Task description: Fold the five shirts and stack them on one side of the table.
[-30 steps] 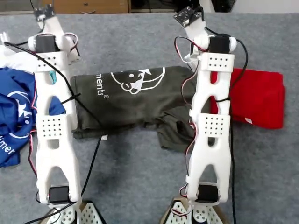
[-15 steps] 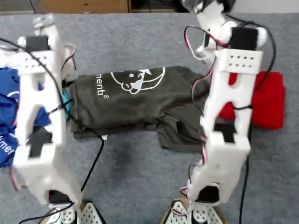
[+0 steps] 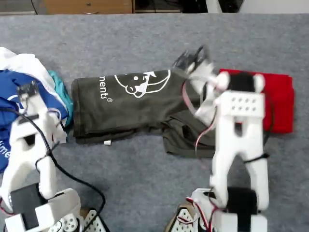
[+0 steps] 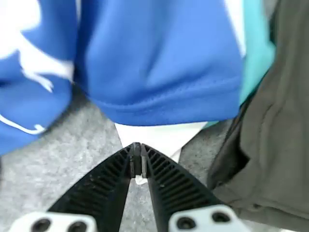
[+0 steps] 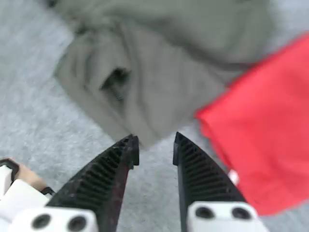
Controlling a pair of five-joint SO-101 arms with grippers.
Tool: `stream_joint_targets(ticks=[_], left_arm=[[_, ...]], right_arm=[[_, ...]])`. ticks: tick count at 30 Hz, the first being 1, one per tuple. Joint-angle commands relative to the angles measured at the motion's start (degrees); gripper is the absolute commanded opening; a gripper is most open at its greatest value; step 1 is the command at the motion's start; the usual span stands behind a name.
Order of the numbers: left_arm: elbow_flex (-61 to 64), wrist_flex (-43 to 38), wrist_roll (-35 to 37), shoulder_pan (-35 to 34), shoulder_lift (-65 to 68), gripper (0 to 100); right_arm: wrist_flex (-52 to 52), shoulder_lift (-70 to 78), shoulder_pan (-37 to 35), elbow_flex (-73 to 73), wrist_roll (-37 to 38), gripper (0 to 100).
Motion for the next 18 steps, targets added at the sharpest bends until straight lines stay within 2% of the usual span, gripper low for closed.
stream_joint_targets(ticks=[1,6,11,18], left_arm=[[0.4,-2.5,-0.3,-0.9,-1.8,2],[0.4,-2.7,-0.3,-0.8,-1.8,2],[0.3,-3.0,-0.3,-0.1,-1.7,2],[0.4,-3.0,-0.3,2.0,-1.7,2]], right_arm=[[-7.3,-6.8,-5.1,12.7,-4.2,8.6],[-17.4,-6.0,-11.6,22.1,-11.6,7.7],[-22.5,1.4,-11.8,22.8,-16.1,17.3],[-25.1,7.8,-11.6,22.7,-16.4,9.7]])
